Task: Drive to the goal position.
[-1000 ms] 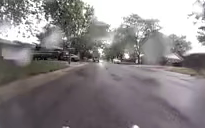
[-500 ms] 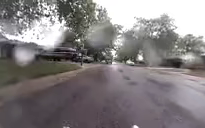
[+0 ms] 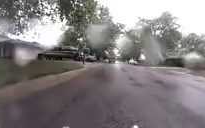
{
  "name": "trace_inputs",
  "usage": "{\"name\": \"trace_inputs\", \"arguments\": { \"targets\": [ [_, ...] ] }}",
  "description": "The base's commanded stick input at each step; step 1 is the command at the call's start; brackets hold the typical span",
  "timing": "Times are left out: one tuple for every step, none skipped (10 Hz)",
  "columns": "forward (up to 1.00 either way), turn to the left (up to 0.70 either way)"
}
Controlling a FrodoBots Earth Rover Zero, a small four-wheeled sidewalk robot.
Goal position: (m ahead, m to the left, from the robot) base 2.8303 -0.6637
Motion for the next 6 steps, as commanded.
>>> {"name": "trace_inputs", "arguments": {
  "targets": [
    [0.50, -0.01],
    [0.50, -0.01],
    [0.50, -0.01],
    [0.50, -0.01],
    [0.50, -0.01],
    [0.50, -0.01]
  ]
}}
